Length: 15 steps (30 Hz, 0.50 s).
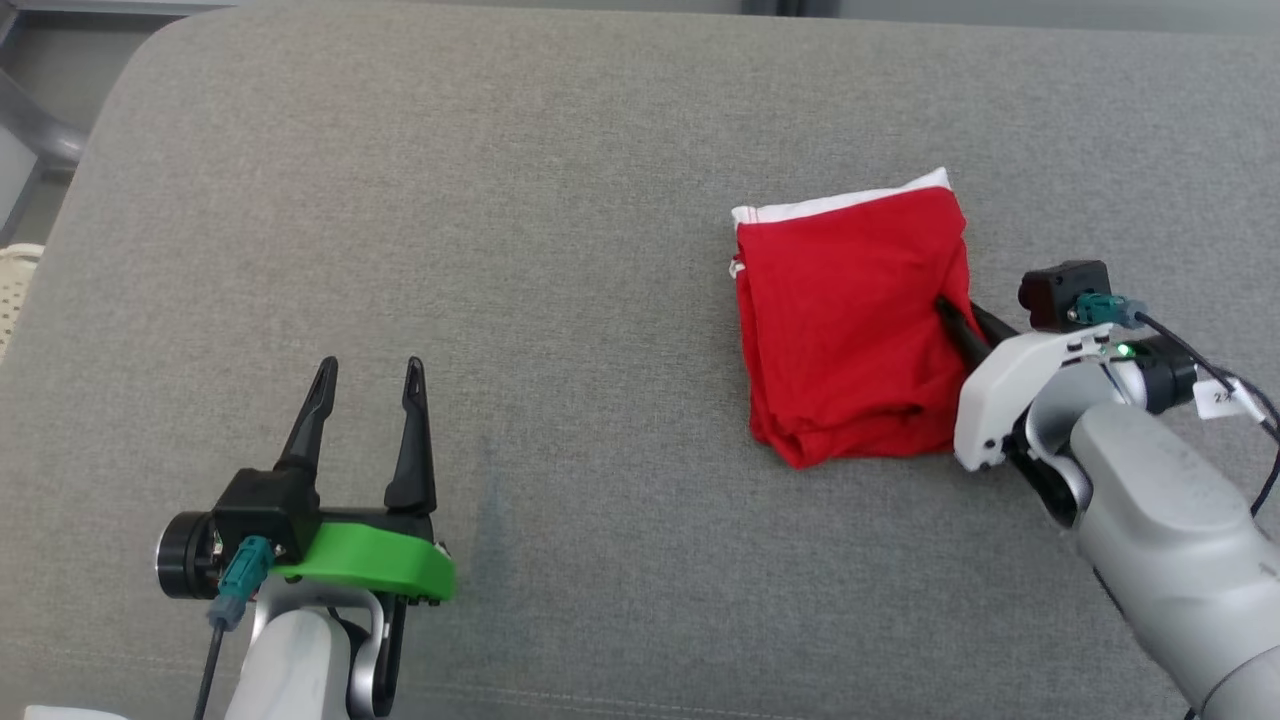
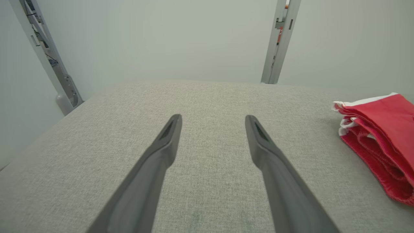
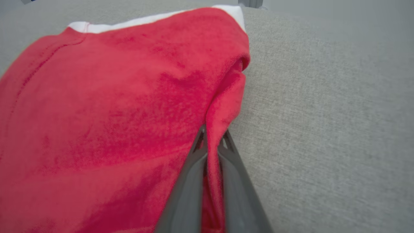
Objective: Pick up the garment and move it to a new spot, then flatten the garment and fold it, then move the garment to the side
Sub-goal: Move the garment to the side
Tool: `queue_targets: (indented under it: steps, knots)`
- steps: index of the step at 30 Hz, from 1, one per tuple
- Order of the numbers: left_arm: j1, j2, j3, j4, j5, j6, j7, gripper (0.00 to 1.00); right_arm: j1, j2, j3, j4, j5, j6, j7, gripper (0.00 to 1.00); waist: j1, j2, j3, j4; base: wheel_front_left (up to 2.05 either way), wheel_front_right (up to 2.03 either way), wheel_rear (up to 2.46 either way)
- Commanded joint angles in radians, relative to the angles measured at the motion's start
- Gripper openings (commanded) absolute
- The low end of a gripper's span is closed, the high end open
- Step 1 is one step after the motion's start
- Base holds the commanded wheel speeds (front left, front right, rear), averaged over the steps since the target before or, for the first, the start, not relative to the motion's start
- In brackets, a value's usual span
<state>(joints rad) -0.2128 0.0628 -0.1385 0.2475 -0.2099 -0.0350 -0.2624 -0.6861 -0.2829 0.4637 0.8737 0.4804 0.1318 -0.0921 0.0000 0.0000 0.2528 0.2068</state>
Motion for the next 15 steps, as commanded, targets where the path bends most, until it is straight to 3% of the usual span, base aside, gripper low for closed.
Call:
queue_targets:
  steps: [1,15]
  knots:
    - [-0.012,-0.001,0.001,-0.010,0.005,0.001,-0.002,1.00,-0.035,-0.033,0.019,-0.011,-0.002,-0.003,0.003,0.00,0.0000,0.0000,0.042,-0.051,0.00,0.00,0.00]
    - [-0.105,0.013,0.000,-0.076,0.062,0.006,-0.002,1.00,-0.233,-0.342,0.138,-0.119,0.103,-0.003,0.033,0.00,0.0000,0.0000,0.226,-0.231,0.00,0.00,0.00]
